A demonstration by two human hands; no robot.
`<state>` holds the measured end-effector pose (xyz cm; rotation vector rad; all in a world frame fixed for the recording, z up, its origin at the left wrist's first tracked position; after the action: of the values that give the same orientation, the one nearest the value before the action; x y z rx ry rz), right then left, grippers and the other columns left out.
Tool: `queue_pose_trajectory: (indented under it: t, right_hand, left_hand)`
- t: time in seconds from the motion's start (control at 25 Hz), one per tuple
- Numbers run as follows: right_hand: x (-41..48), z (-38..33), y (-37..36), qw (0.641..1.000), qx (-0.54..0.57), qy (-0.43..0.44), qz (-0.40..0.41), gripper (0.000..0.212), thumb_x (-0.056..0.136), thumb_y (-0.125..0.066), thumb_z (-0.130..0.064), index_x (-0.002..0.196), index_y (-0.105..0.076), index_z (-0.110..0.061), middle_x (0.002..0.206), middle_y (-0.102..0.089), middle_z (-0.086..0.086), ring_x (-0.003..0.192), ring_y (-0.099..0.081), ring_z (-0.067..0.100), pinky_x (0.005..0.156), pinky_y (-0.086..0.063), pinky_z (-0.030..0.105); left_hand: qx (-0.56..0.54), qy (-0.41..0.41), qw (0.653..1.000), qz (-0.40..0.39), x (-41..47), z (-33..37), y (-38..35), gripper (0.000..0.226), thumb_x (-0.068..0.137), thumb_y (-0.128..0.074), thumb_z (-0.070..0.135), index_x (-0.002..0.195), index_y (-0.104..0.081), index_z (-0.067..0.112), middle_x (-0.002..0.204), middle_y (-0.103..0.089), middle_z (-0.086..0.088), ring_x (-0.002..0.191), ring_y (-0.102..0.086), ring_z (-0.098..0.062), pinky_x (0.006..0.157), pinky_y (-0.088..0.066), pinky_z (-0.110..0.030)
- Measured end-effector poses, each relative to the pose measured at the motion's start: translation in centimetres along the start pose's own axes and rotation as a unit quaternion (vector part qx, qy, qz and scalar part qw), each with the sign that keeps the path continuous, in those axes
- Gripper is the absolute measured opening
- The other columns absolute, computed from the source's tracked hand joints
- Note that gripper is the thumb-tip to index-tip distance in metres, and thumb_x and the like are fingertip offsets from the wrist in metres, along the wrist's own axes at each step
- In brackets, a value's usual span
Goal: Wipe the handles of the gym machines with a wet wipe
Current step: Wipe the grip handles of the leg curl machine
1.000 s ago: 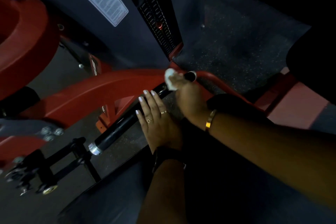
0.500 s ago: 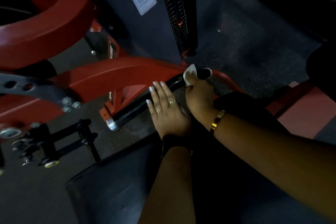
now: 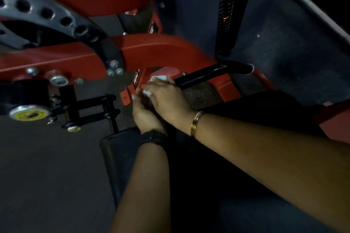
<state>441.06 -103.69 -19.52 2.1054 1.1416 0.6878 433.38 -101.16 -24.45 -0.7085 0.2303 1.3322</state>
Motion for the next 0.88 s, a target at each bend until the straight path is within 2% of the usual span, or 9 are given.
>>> queue_pose_trajectory:
  t: [0.2,0.28,0.36,0.48,0.6,0.64,0.72,0.8,0.88]
  right_hand:
    - [-2.3,-0.5,-2.2,0.916,-0.189,0.354,-0.030,0.039,0.093,-0.036,-0.015,0.110,-0.071,-0.008,0.114,-0.069,0.004,0.120,-0.057,0.024,0.106,-0.037,0.037]
    - [-3.5,1.2,-1.2,0.887,-0.212,0.410,-0.005,0.036,0.101,-0.035,-0.012,0.117,-0.066,-0.005,0.125,-0.064,0.006,0.122,-0.056,0.026,0.107,-0.035,0.038]
    - [-4.3,3.8,-0.2,0.885,-0.228,0.406,0.003,0.034,0.101,-0.035,-0.006,0.123,-0.060,-0.001,0.135,-0.056,0.008,0.127,-0.050,0.029,0.109,-0.036,0.043]
    - [-5.6,6.4,1.4,0.941,-0.210,0.265,0.005,0.042,0.093,-0.034,-0.001,0.126,-0.059,-0.001,0.138,-0.053,0.012,0.128,-0.049,0.028,0.099,-0.047,0.043]
    - [-6.8,6.5,3.9,0.998,0.059,-0.011,0.032,0.041,0.085,-0.039,-0.003,0.113,-0.069,-0.005,0.118,-0.066,0.013,0.108,-0.063,0.027,0.095,-0.048,0.033]
    - [-7.2,6.6,4.2,0.979,0.170,-0.115,0.021,0.039,0.086,-0.041,-0.001,0.114,-0.069,-0.008,0.117,-0.066,0.011,0.106,-0.062,0.023,0.091,-0.049,0.029]
    - [-8.1,6.2,4.2,0.884,0.385,-0.265,-0.007,0.033,0.090,-0.044,0.001,0.111,-0.067,-0.010,0.113,-0.066,0.010,0.103,-0.061,0.020,0.083,-0.052,0.025]
    - [-9.0,4.8,5.1,0.770,0.553,-0.318,-0.008,0.023,0.093,-0.044,-0.001,0.100,-0.064,-0.010,0.103,-0.065,0.012,0.096,-0.063,0.024,0.079,-0.055,0.033]
    - [-10.1,3.5,7.0,0.720,0.614,-0.323,-0.010,0.015,0.095,-0.048,-0.006,0.098,-0.062,-0.010,0.101,-0.065,0.013,0.093,-0.064,0.026,0.078,-0.056,0.039]
  left_hand:
    - [-0.127,0.068,0.989,-0.007,-0.1,0.7,0.8,0.048,0.103,-0.026,0.044,0.118,-0.055,0.009,0.107,-0.065,-0.007,0.106,-0.061,-0.014,0.083,-0.053,-0.022]
    - [-0.137,0.059,0.989,-0.010,-0.1,0.7,0.5,0.037,0.104,-0.030,0.038,0.101,-0.056,0.012,0.093,-0.061,-0.005,0.088,-0.062,-0.015,0.079,-0.051,-0.023]
    - [-0.130,0.048,0.990,-0.009,-0.6,0.6,0.2,0.025,0.103,-0.038,0.027,0.103,-0.056,0.011,0.090,-0.064,-0.007,0.086,-0.064,-0.017,0.090,-0.051,-0.031]
    - [-0.109,0.060,0.992,-0.016,-1.8,0.2,0.5,0.036,0.100,-0.044,0.020,0.134,-0.046,0.008,0.115,-0.062,-0.010,0.119,-0.056,-0.022,0.101,-0.046,-0.037]
    - [-0.092,0.088,0.992,-0.025,-3.8,-0.4,0.7,0.035,0.100,-0.044,0.019,0.133,-0.045,0.008,0.132,-0.053,-0.009,0.128,-0.049,-0.023,0.108,-0.040,-0.037]
    - [-0.083,0.097,0.992,-0.021,-4.5,-0.8,0.6,0.029,0.100,-0.044,0.020,0.125,-0.050,0.008,0.127,-0.056,-0.008,0.124,-0.052,-0.023,0.108,-0.040,-0.036]
    - [-0.080,0.106,0.991,-0.023,-6.1,-1.2,0.0,0.018,0.098,-0.048,0.022,0.103,-0.058,0.008,0.108,-0.063,-0.008,0.105,-0.062,-0.021,0.099,-0.047,-0.033]
    - [-0.090,0.122,0.986,-0.068,-8.0,-1.1,-1.4,0.025,0.096,-0.052,0.028,0.100,-0.060,0.004,0.103,-0.065,-0.012,0.093,-0.065,-0.023,0.084,-0.055,-0.032]
    - [-0.083,0.162,0.974,-0.133,-10.8,-1.0,-3.1,0.050,0.095,-0.050,0.043,0.114,-0.059,-0.003,0.111,-0.066,-0.019,0.095,-0.066,-0.027,0.072,-0.058,-0.032]
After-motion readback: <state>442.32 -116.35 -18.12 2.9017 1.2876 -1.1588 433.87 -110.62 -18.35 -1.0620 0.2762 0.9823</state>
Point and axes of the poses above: each hand's wrist, its own x-axis towards the middle knuckle, its own y-axis out of the back of the hand, z = x × y, the point moved 7 cm from there along x, towards the middle knuckle
